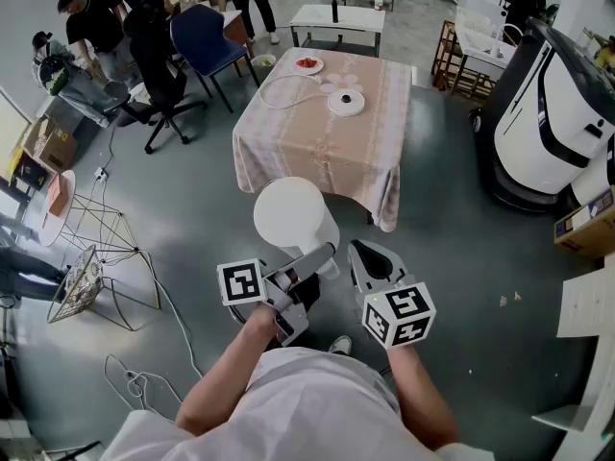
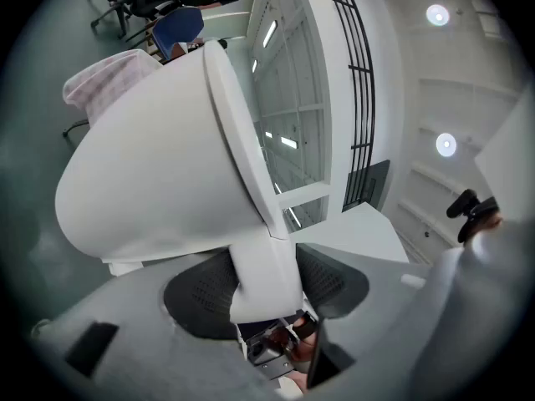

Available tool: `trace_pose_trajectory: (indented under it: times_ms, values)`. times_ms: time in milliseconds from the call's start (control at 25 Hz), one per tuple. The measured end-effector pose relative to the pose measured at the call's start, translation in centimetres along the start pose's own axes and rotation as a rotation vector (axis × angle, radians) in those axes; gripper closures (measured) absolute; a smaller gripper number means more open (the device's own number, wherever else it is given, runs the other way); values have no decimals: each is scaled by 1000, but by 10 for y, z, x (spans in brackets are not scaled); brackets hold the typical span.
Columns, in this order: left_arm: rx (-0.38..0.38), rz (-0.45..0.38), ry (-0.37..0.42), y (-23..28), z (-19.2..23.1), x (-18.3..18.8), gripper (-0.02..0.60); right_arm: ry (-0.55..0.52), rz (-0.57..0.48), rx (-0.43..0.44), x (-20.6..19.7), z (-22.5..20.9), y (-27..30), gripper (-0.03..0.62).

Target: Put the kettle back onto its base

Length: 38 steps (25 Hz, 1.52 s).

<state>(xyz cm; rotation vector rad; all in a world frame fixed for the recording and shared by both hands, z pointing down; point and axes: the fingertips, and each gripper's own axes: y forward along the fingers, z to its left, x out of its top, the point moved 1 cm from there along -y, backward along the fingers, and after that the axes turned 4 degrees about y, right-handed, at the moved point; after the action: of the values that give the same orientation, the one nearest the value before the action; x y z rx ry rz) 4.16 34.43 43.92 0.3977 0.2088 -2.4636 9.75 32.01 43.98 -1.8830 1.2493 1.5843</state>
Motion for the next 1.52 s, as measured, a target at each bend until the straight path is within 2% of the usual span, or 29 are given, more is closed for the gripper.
trace_pose_trajectory:
  times_ms: [440, 680, 960, 1280, 1520]
  values:
    - [-9, 13, -12, 18, 3, -3, 362, 2, 0, 5, 3, -15, -2, 589]
    - [-20, 23, -18, 27, 15, 16, 360, 6, 14, -10, 4, -27, 16, 589]
    - [-48, 63, -38, 45, 35, 57, 359, 11, 24, -53, 16, -44, 58, 589]
    - [-56, 107, -64, 55, 58, 124, 359, 12, 29, -95, 43, -52, 126, 589]
    - [-49, 140, -52, 58, 74, 173, 359, 12, 39, -125, 59, -52, 171, 589]
